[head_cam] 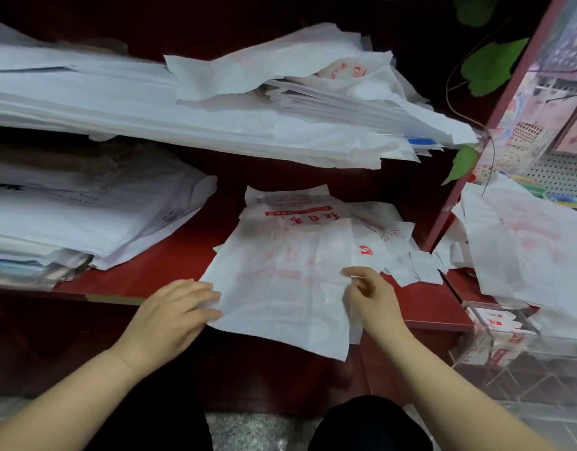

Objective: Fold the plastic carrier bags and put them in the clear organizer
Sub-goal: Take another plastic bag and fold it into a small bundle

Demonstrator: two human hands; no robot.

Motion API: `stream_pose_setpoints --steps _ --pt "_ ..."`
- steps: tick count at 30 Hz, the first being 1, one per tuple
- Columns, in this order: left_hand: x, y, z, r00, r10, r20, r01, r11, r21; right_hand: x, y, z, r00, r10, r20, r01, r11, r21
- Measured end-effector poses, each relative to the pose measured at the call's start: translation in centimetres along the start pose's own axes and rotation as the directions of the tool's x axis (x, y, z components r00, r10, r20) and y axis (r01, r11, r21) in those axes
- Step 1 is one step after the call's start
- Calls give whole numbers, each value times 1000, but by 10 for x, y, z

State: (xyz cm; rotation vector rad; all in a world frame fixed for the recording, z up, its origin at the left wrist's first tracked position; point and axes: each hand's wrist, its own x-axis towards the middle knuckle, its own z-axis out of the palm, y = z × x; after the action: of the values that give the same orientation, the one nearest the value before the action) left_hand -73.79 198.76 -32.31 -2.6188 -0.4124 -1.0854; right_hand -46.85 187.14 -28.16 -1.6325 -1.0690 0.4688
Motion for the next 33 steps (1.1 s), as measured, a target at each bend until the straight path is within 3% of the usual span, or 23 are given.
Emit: stream_pose_setpoints --steps 1,3,5,7,9,12,14,18,21,23,26,31,33 --pt "-2 2 3 999 -11 43 12 1000 -11 1 1 -1 979 192 63 -199 967 157" --pt "-3 4 7 989 -80 127 88 994 -59 11 1 -4 908 388 160 -419 848 323" --pt "-1 6 8 967 -180 183 205 970 -133 24 -5 -4 871 442 213 -489 815 311" --pt "1 8 11 950 -225 215 263 949 -172 34 -8 0 872 442 210 -478 862 169" --pt "3 12 15 938 -237 252 287 939 -187 43 -7 5 923 372 99 -371 928 -27" --pt "9 18 19 930 -260 260 321 919 -229 57 2 4 988 119 -103 -125 991 -54" --pt "16 21 23 925 -289 246 349 902 -254 62 3 -3 992 1 -125 -18 991 -134" --pt "26 21 35 920 -327 215 379 882 -279 60 18 -25 997 -32 -68 11 958 -287" --pt "29 19 42 892 -397 216 446 849 -283 42 30 -41 982 -160 100 186 908 -375" --pt "35 19 41 859 -451 241 509 801 -315 26 30 -44 917 -257 304 373 821 -432" --pt "44 18 37 785 -511 351 617 696 -367 16 41 -41 774 -331 540 614 601 -511" --pt "47 19 35 735 -527 427 674 635 -376 21 48 -36 786 -398 473 618 533 -578" --pt "46 20 33 719 -531 449 692 612 -384 23 46 -35 817 -368 445 574 593 -564"
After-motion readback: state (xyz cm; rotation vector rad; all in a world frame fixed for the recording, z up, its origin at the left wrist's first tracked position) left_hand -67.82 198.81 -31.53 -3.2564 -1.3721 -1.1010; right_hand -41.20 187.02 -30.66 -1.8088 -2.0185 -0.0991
